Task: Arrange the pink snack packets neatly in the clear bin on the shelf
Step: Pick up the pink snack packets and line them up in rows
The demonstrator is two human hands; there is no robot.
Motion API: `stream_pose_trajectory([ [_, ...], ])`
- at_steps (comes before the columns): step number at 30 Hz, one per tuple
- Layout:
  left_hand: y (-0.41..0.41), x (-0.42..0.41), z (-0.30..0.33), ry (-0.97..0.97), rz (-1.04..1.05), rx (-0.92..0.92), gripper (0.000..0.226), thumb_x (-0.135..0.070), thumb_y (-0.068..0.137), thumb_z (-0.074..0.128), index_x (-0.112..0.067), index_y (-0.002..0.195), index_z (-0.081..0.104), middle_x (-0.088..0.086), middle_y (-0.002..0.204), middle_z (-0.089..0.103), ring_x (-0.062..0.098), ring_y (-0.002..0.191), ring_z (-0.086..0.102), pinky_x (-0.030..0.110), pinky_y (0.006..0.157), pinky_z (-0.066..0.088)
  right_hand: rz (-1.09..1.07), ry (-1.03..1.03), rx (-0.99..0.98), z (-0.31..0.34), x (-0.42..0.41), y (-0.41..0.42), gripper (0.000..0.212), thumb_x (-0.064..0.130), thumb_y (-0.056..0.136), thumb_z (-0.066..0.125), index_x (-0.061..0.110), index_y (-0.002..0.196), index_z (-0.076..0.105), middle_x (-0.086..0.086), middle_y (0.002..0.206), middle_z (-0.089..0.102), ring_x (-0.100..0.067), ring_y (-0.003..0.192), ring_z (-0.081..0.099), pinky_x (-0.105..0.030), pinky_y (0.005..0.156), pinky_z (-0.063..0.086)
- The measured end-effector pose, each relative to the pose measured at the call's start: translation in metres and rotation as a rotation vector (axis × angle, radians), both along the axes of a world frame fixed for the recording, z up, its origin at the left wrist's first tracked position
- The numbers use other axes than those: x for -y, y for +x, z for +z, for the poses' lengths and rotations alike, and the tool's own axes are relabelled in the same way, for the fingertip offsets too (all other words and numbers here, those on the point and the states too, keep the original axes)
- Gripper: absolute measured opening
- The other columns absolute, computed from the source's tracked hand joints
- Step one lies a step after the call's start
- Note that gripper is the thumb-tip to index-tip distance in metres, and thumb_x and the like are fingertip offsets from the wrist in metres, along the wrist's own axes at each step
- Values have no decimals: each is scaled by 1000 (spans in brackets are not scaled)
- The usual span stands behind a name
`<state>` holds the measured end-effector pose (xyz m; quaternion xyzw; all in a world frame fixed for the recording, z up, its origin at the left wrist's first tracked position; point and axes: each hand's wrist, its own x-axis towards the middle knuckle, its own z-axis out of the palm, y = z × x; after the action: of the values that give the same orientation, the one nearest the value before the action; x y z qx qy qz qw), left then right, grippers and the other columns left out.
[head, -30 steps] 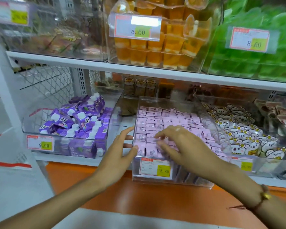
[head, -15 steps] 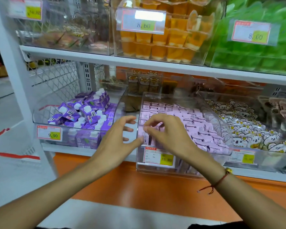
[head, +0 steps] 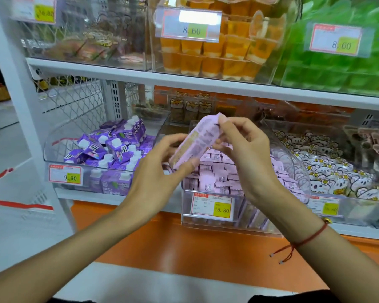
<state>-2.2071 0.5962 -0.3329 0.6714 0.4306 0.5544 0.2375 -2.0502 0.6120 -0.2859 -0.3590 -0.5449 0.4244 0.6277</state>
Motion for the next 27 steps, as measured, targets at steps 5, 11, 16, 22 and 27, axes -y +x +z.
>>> stream_pose_trajectory([
  [5, 6, -2, 7, -583, -359, 478, 51, -46, 77, 55, -14, 117, 60, 2, 95, 74, 12, 79, 69, 31, 83, 57, 205, -226, 196, -8, -3, 10, 44, 39, 87, 59, 21, 127, 54, 1, 115, 65, -9, 86, 63, -20, 73, 51],
  [11, 1, -3, 7, -723, -534, 566, 43, -45, 79, 50, -18, 109, 65, 4, 107, 72, 11, 83, 70, 24, 72, 58, 180, -222, 179, -11, -2, 14, 41, 29, 88, 63, 14, 125, 56, -3, 108, 68, -7, 72, 61, -16, 58, 47],
  [16, 3, -4, 7, -754, -526, 555, 46, -52, 75, 48, -24, 106, 66, 2, 104, 73, 11, 84, 71, 24, 63, 56, 174, -181, 140, -12, -4, 18, 32, 22, 88, 64, 6, 115, 61, -5, 96, 70, -9, 73, 64, -17, 66, 51],
  [22, -4, -5, 13, -505, -273, 365, 48, -57, 57, 68, -31, 97, 70, -8, 87, 71, 7, 86, 66, 19, 62, 54, 172, -189, -1, -13, -6, 20, 32, 13, 87, 65, -3, 113, 57, -10, 92, 68, -12, 73, 67, -17, 71, 54],
  [27, -16, -3, 16, -146, -40, 361, 37, -23, 78, 71, -21, 112, 58, -10, 97, 72, 1, 91, 66, 11, 77, 50, 176, -196, 267, -23, -7, 23, 42, 20, 81, 71, 12, 117, 52, -2, 104, 69, -5, 85, 67, -14, 73, 53],
])
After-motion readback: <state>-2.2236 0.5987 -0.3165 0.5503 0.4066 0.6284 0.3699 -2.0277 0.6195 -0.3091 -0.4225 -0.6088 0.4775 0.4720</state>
